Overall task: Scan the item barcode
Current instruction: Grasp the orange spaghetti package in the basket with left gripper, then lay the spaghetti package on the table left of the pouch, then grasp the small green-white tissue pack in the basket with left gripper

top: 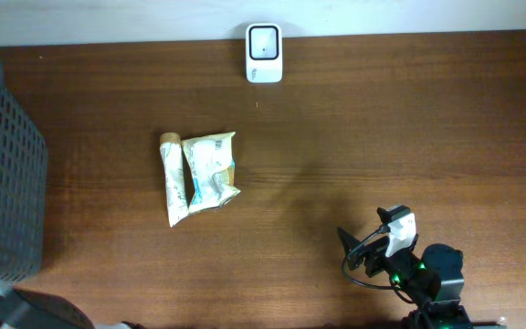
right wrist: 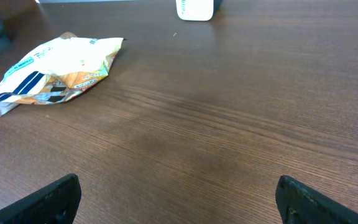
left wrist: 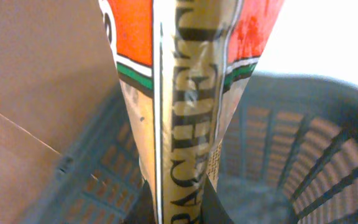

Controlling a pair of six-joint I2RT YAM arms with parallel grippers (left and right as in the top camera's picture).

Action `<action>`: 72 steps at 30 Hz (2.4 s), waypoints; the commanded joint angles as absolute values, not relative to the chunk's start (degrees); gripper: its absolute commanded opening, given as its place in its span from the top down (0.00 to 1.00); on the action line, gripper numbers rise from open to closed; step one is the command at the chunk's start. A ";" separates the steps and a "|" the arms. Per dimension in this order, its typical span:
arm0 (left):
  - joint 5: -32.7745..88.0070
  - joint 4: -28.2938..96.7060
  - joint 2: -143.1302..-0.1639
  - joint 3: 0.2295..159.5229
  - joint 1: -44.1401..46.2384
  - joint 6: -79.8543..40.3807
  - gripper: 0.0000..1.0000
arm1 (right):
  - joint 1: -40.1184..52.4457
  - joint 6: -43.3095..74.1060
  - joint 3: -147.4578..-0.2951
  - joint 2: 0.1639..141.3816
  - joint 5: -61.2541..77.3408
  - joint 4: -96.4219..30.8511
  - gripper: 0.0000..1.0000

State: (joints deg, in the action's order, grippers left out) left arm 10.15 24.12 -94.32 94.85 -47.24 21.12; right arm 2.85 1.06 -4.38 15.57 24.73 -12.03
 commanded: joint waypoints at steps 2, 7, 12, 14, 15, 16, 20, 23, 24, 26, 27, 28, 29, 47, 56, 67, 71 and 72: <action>12.27 19.53 -78.19 96.31 -40.45 19.90 1.00 | 2.55 0.91 -4.38 15.20 24.84 -12.10 0.02; 12.25 20.21 -66.00 96.31 -27.92 18.63 1.00 | 2.55 0.89 -4.38 15.20 24.82 -12.10 0.02; 12.23 39.77 -63.18 96.29 -18.76 8.62 1.00 | 2.55 0.91 -4.38 15.20 24.84 -12.10 0.02; 12.21 50.19 -66.30 96.29 -18.04 8.58 1.00 | 2.55 0.91 -4.38 15.20 24.84 -12.10 0.01; 11.55 55.88 -68.90 96.20 -18.04 8.58 1.00 | 2.55 0.91 -4.38 15.22 24.84 -12.10 0.02; 10.81 60.07 -71.59 95.90 -18.04 8.58 1.00 | 2.55 0.89 -4.38 15.25 24.84 -12.08 0.02; 10.76 65.41 -85.19 90.19 -18.04 8.58 1.00 | 2.55 0.91 -4.38 15.25 24.84 -12.27 0.02; 14.24 60.97 -95.29 85.30 -17.47 8.58 1.00 | 2.55 0.91 -4.38 15.25 24.84 -12.25 0.02; 14.41 58.83 -99.09 83.99 -16.82 8.16 1.00 | 2.55 0.89 -4.38 15.25 24.84 -12.27 0.02; 14.41 56.73 -103.61 83.66 -16.25 7.90 1.00 | 2.55 0.89 -4.38 15.25 24.84 -12.27 0.01; 14.48 55.24 -105.86 83.66 -16.12 6.87 1.00 | 2.55 0.89 -4.38 15.25 24.84 -12.27 0.02; 15.44 54.50 -106.63 83.66 -16.12 6.37 0.98 | 2.55 0.91 -4.38 15.25 24.84 -12.25 0.02; 17.15 53.39 -106.80 83.68 -16.12 5.54 0.79 | 2.55 0.91 -4.38 15.25 24.84 -12.27 0.02; -6.55 62.26 -94.28 126.39 -24.36 -3.60 0.01 | 2.55 0.91 -4.38 15.25 24.82 -12.27 0.01; -11.18 64.36 -100.33 116.33 -44.07 -11.49 0.05 | 2.55 0.89 -4.38 15.42 24.84 -12.27 0.02; -7.22 34.17 -105.30 82.48 -52.03 28.69 0.01 | 2.55 0.91 -4.38 15.42 24.82 -12.25 0.02; -7.33 29.50 -111.66 82.48 -54.33 31.81 0.02 | 2.55 0.91 -4.38 15.42 24.84 -12.27 0.02; -7.31 28.56 -112.62 82.48 -54.57 31.92 0.02 | 2.55 0.91 -4.38 15.42 24.84 -12.25 0.02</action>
State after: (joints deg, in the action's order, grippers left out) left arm -7.73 30.94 -109.21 82.85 -53.52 28.80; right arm 2.85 1.08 -4.38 15.57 24.73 -12.08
